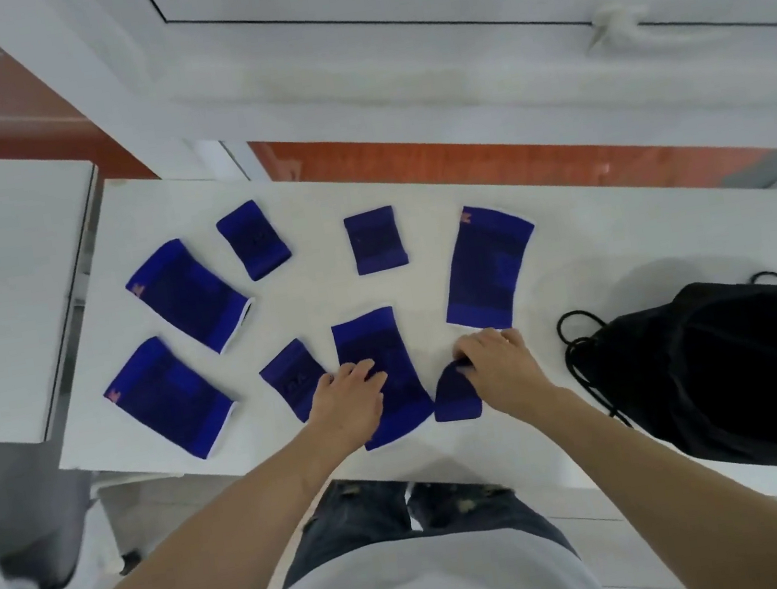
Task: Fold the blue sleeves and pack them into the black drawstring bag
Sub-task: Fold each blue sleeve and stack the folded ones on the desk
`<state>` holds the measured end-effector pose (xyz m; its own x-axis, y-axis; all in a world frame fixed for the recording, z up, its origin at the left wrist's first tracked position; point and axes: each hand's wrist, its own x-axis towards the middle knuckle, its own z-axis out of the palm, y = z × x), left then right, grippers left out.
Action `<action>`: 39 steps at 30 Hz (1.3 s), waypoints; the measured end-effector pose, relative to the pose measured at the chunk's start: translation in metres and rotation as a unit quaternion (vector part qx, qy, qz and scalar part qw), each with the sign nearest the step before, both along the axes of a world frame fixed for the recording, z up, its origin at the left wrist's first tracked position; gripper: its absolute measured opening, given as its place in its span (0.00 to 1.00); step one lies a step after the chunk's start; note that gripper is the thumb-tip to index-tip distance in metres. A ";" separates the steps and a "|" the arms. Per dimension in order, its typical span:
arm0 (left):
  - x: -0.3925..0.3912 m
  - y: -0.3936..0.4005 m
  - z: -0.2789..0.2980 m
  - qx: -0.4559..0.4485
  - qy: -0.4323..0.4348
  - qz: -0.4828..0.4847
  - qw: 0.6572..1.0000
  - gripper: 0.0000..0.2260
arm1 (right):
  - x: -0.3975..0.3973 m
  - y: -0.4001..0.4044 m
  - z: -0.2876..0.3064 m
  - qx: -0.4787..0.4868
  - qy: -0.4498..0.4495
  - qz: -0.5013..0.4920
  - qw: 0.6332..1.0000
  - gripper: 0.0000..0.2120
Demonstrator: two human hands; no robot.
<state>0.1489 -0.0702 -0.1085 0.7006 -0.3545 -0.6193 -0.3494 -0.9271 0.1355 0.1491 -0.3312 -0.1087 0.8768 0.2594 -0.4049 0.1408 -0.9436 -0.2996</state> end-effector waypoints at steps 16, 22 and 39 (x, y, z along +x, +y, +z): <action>0.090 -0.019 0.026 -0.347 0.055 0.368 0.861 0.06 | 0.115 0.049 0.052 0.314 0.069 -0.234 0.918 0.14; 0.130 -0.012 0.019 -0.376 0.055 0.438 0.815 0.05 | 0.149 0.059 0.029 0.376 0.152 -0.364 0.839 0.19; 0.199 -0.021 -0.033 -0.281 -0.005 0.517 0.808 0.10 | 0.224 0.097 -0.040 0.147 -0.007 -0.308 0.940 0.09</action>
